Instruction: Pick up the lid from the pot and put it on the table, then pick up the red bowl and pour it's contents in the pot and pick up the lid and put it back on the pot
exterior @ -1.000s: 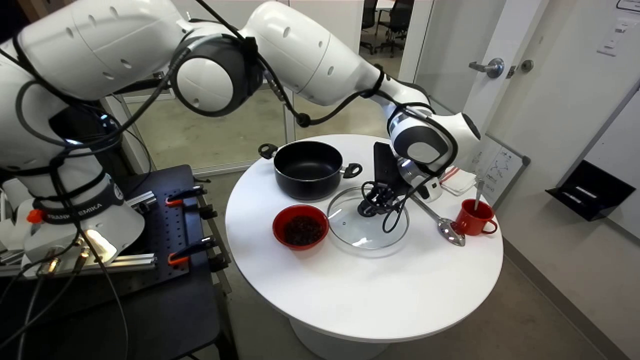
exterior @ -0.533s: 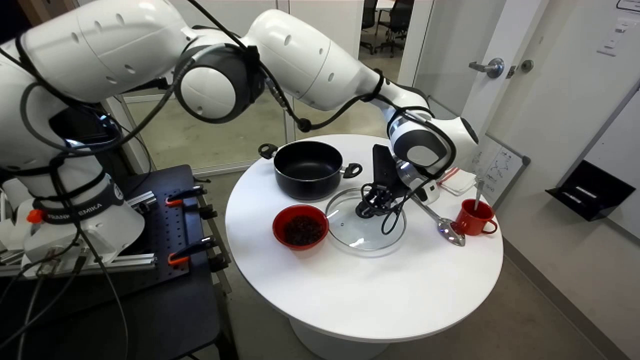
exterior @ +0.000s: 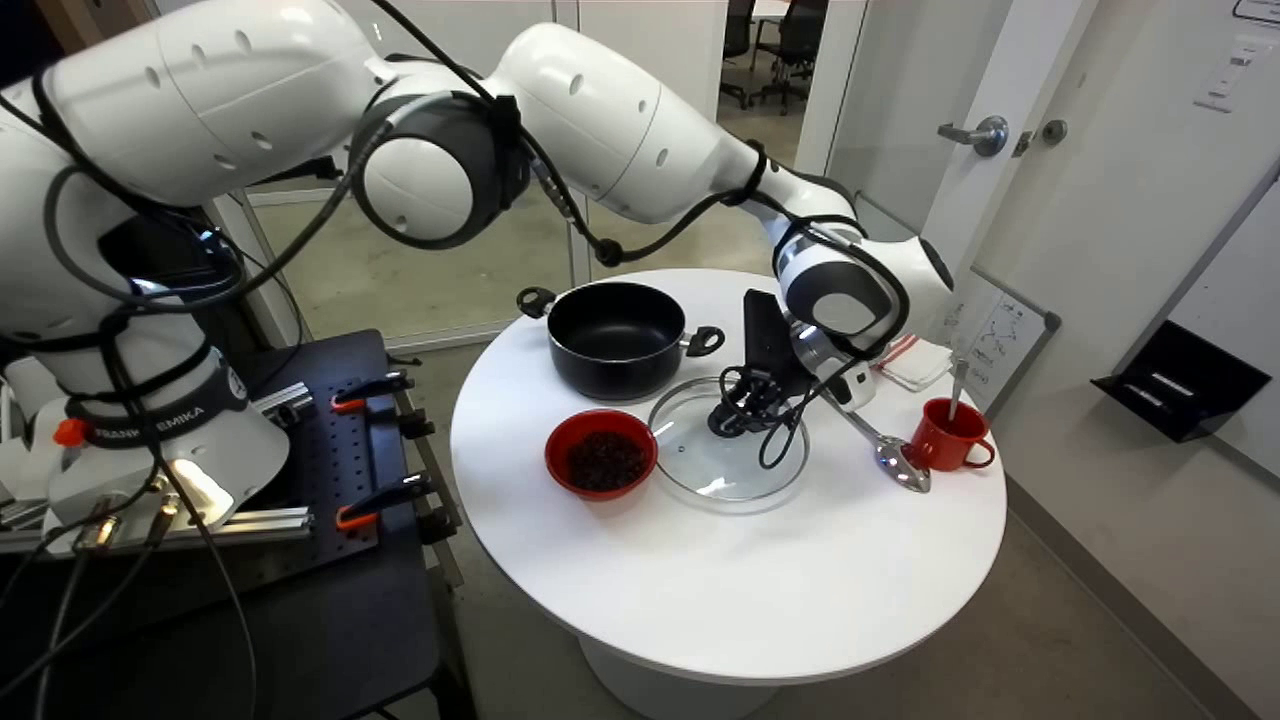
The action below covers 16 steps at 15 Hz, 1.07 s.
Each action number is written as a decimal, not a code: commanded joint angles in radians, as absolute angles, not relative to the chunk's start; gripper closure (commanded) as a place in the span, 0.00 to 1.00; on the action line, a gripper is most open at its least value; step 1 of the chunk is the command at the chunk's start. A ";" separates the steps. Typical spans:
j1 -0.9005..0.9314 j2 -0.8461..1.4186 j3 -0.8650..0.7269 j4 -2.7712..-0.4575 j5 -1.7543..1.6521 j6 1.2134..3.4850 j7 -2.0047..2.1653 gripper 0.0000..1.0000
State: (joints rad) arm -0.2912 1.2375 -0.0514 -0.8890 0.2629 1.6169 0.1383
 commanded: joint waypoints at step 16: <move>-0.296 1.309 -0.043 -0.788 0.271 1.557 0.160 0.75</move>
